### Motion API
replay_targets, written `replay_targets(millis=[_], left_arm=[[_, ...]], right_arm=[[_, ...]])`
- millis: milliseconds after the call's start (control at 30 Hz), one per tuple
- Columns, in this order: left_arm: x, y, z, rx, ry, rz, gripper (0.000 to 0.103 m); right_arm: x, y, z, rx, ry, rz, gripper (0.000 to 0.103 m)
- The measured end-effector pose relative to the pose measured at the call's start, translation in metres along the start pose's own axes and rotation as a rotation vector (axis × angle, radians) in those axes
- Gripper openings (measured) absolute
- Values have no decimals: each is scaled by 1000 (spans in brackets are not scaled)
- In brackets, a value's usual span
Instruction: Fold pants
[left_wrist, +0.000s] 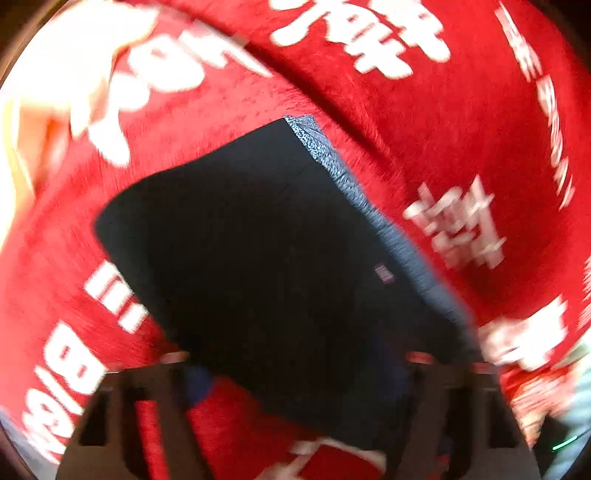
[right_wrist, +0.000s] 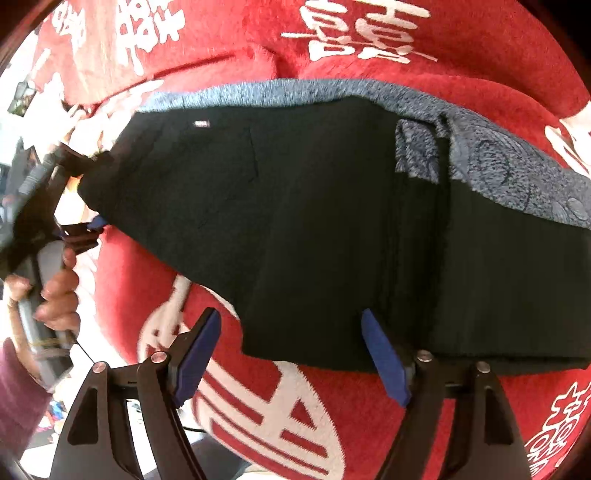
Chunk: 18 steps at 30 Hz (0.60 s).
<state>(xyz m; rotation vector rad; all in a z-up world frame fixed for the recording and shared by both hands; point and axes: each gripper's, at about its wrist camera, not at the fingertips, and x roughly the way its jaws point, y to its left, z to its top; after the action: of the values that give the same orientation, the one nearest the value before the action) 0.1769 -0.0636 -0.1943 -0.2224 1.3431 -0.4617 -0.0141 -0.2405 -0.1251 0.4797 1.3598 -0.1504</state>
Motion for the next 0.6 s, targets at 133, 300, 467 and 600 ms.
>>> replay_targets(millis=[133, 300, 467, 600], left_arm=[[-8, -37, -10, 274, -77, 170, 37], [-8, -88, -46, 669, -203, 350, 37], [-7, -101, -54, 787, -238, 391, 37], [-8, -100, -51, 791, -242, 406, 37]], right_arm=[[-41, -5, 26, 55, -97, 82, 82], [-59, 17, 91, 11, -82, 219, 84], [-30, 87, 157, -124, 159, 384, 85], [1, 149, 174, -272, 315, 372, 86]])
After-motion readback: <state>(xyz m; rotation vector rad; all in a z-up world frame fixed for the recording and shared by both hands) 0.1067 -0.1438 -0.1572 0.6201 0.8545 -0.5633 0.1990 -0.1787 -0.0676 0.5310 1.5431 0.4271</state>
